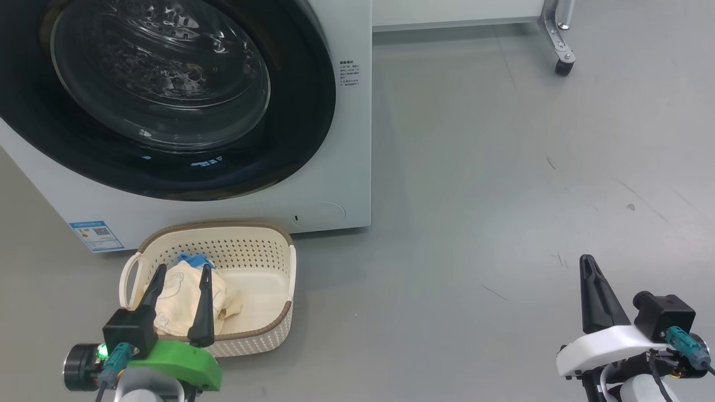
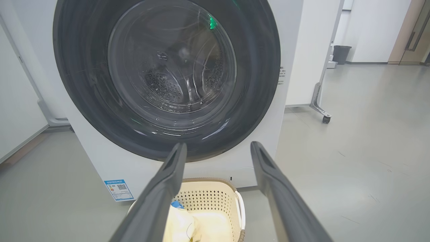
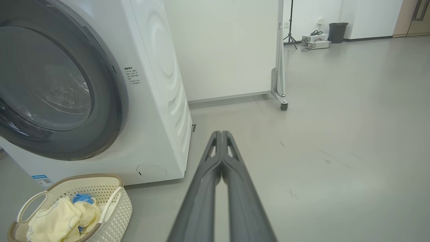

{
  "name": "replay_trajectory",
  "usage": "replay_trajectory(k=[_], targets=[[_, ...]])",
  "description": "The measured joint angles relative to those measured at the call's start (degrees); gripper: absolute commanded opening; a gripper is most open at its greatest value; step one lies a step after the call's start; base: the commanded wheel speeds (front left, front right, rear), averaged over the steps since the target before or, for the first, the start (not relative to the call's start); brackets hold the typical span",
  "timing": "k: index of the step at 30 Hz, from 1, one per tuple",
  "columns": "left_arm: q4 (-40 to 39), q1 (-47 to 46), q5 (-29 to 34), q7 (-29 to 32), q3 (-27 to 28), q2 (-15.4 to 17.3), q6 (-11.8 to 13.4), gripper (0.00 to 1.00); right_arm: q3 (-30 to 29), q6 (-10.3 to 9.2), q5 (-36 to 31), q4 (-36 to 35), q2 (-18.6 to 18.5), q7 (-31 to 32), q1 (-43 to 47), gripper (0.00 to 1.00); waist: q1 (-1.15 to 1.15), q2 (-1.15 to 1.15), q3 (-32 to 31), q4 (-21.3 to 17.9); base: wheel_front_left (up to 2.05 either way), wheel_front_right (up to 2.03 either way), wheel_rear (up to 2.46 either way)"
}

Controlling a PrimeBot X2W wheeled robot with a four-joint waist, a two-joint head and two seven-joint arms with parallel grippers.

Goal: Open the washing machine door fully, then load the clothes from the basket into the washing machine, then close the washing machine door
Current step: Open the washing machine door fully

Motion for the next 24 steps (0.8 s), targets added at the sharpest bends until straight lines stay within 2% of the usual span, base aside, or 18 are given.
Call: replay_trajectory(k=[7,9,14,24], targets=[[-0.1,0.0,0.0,0.0,0.1,-0.1,0.0,1.00,-0.3,1.44,1.2,0.2,0.1,0.0,-0.1,0.00,0.00,0.00,0.3,0.2,0.00,0.00,0.00],[-0.3,-0.1,0.0,0.0,0.1,-0.1,0.0,1.00,-0.6,2.63,3.3,0.2,0.3,0.1,-0.3,0.00,0.00,0.00,0.7,0.2,0.00,0.00,0.00],[-1.4,-1.5,0.2,0.0,0.0,-0.2,0.0,1.00,-1.7,4.86,12.2,0.6,2.0,2.0,-3.0,0.00,0.00,0.00,2.0,0.5,0.00,0.00,0.00],[-2.7,-3.4,0.6,0.0,-0.1,-0.3,0.0,1.00,-4.7,5.84,34.5,0.8,3.0,10.6,-11.1,0.00,0.00,0.00,5.6,1.4,0.00,0.00,0.00]])
